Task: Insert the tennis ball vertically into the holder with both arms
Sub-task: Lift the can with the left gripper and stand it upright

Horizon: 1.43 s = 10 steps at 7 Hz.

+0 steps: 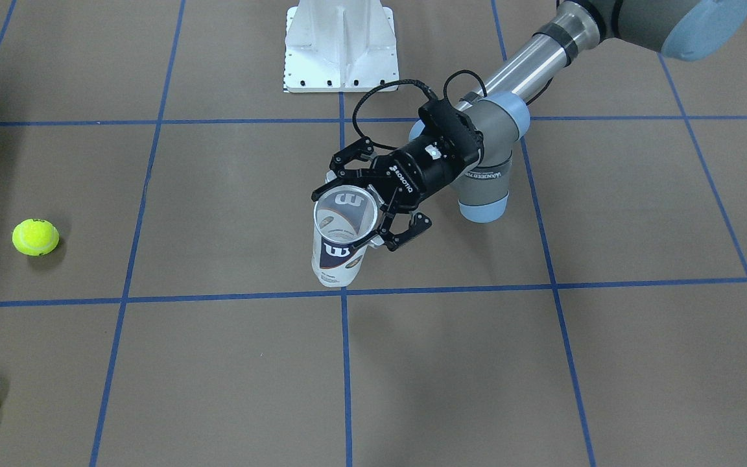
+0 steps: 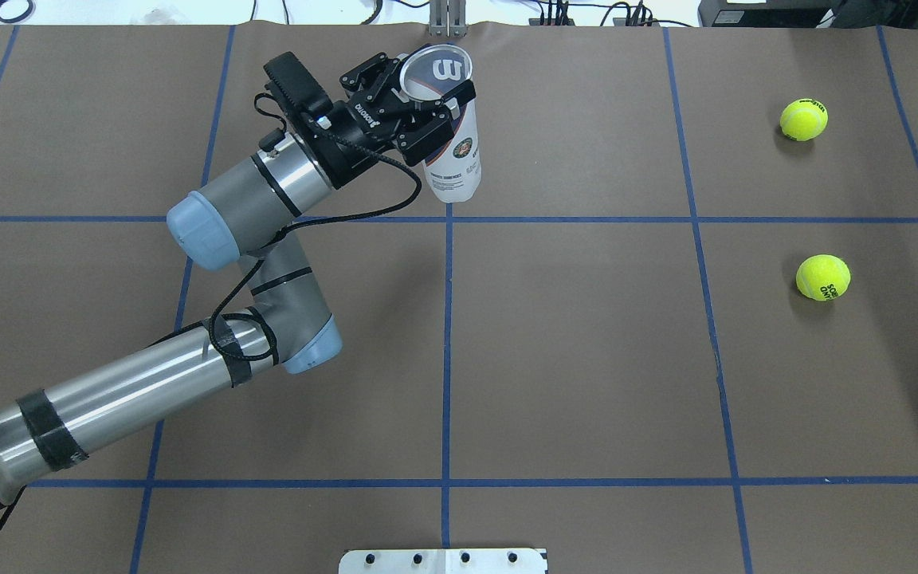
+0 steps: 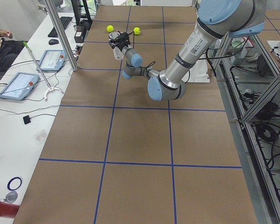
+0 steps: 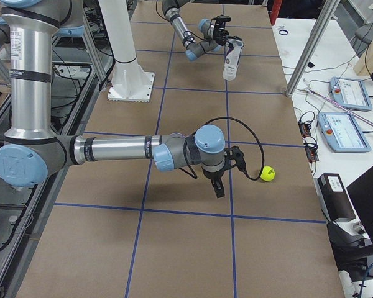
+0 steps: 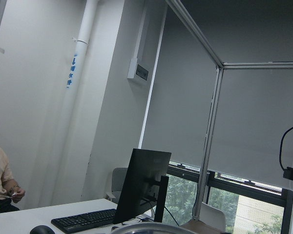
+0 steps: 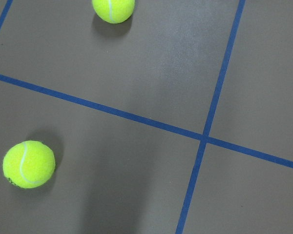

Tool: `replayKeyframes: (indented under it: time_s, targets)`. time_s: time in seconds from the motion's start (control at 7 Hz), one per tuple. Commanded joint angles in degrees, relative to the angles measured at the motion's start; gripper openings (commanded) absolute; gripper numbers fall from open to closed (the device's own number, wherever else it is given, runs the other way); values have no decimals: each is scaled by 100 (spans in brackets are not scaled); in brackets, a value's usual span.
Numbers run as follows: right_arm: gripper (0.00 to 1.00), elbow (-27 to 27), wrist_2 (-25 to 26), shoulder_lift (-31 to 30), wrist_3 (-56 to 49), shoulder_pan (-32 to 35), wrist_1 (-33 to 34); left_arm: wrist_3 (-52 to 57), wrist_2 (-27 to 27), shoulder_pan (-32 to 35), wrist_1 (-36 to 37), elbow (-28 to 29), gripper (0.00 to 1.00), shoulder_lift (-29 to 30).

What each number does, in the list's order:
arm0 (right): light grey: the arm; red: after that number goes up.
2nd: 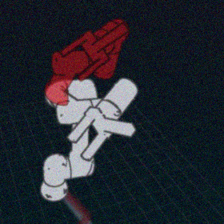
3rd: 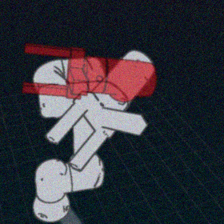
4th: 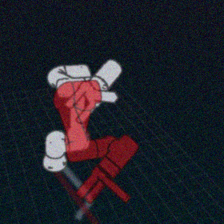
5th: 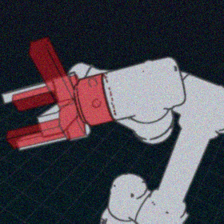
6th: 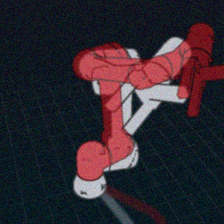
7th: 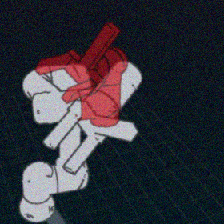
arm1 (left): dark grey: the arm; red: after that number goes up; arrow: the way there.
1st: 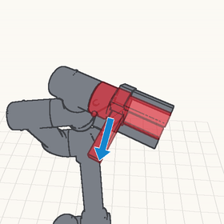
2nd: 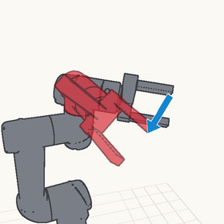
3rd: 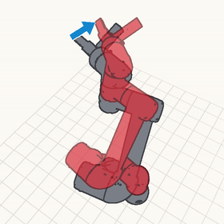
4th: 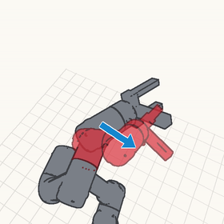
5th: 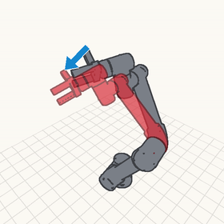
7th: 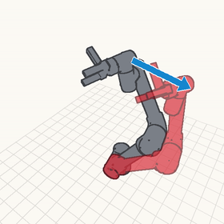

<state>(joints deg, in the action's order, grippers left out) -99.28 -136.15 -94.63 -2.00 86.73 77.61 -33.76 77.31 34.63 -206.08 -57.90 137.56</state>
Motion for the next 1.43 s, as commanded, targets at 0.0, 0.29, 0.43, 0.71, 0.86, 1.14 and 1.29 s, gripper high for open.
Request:
replayKeyframes:
  time_s: [0.0,0.29,0.43,0.71,0.86,1.14,1.29]
  targets:
    - [99,6,-25,23,7,2,9,141,-58,-245,-108,216,80,-176]
    - [99,-3,-78,32,7,2,9,283,-284,-597,-91,217,80,-150]
    - [99,6,-69,23,7,-7,9,518,-313,-633,-82,217,79,-141]
    - [99,14,-69,50,16,-7,9,931,-269,-625,-82,226,80,-132]
    - [99,6,-87,76,242,-7,-8,959,-260,-624,-82,252,80,-150]
    - [99,-47,-113,198,926,-120,-17,959,-260,-668,-82,279,80,-150]
    - [99,-221,-96,277,1643,-409,-9,959,-260,-712,-82,270,80,-150]
